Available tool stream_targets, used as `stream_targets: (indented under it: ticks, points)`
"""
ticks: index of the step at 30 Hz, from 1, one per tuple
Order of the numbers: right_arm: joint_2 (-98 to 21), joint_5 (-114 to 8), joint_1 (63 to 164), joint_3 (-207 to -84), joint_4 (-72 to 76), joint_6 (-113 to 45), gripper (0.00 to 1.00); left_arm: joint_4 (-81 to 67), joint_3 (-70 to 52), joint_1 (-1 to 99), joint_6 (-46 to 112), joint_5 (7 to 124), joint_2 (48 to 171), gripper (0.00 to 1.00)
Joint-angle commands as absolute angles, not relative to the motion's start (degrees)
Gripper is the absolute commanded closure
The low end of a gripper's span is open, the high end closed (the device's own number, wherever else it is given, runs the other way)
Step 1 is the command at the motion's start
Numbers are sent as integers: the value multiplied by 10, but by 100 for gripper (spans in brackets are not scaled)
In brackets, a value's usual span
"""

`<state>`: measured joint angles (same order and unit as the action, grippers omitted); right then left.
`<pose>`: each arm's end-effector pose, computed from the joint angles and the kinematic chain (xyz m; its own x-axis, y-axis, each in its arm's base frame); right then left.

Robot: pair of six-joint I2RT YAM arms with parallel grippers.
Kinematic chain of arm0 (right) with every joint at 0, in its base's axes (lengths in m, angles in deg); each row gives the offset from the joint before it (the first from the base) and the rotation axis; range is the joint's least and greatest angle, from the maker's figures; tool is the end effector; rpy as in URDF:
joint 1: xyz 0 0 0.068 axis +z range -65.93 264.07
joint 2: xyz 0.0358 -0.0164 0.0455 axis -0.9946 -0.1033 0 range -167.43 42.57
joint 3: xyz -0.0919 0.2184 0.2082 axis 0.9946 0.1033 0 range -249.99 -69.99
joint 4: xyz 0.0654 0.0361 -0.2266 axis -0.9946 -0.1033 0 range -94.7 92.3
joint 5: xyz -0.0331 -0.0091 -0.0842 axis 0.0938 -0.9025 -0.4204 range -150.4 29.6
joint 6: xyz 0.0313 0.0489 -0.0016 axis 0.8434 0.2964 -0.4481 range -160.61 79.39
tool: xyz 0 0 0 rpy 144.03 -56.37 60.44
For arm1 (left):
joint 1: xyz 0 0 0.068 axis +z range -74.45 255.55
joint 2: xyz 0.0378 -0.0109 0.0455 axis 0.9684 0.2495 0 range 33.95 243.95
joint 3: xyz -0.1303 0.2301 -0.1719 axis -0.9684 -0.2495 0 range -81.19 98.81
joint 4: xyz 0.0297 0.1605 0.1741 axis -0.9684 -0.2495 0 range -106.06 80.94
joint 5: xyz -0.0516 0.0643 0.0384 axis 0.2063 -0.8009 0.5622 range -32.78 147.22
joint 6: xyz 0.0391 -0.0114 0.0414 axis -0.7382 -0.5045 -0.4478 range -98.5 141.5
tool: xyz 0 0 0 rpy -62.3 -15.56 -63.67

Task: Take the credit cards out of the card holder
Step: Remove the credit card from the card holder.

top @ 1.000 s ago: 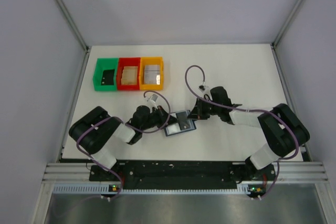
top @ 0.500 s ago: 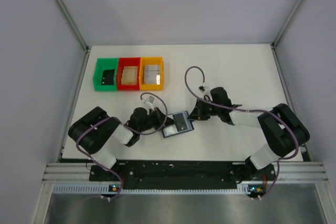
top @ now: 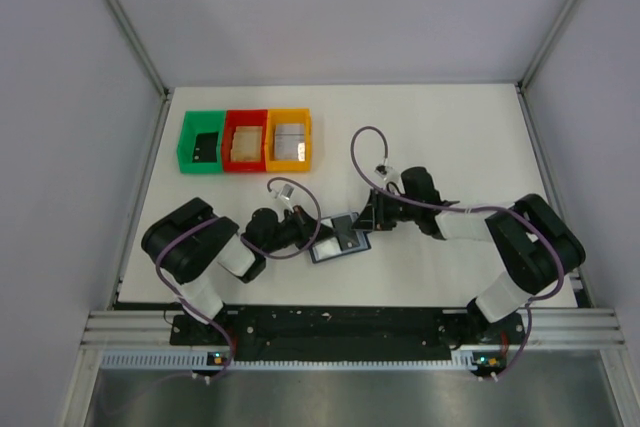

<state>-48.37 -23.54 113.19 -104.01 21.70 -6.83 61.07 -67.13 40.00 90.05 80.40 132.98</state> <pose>0.2331 0.1584 0.2040 -0.8898 0.0136 -0.4562 -0.3733 0.5534 0.7446 0.1987 -0.1622 0.1744 -0.8618 -0.4357 -0.2596 0.1148 0.3311 -0.9366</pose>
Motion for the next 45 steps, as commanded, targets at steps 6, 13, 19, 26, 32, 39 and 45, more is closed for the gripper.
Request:
stream_targets:
  ticks: [6, 13, 19, 26, 32, 39, 45]
  points:
    - [-486, -169, 1127, -1027, 305, -48, 79, 765, -678, 401, 908, 820, 1330, 100]
    - [-486, -171, 1121, -1022, 306, -54, 100, 766, -680, 401, 904, 823, 1324, 100]
    - [-480, -194, 1114, -1014, 308, -59, 100, 783, -688, 404, 901, 824, 1326, 92]
    - [-480, -201, 1113, -1013, 305, -60, 100, 791, -696, 408, 899, 829, 1329, 83]
    - [-479, -198, 1113, -1011, 307, -59, 100, 796, -703, 410, 899, 827, 1332, 91]
    - [-480, -183, 1113, -1011, 315, -55, 100, 794, -696, 411, 900, 828, 1331, 100]
    - [-481, -200, 1112, -1008, 307, -53, 100, 799, -700, 411, 896, 825, 1327, 100]
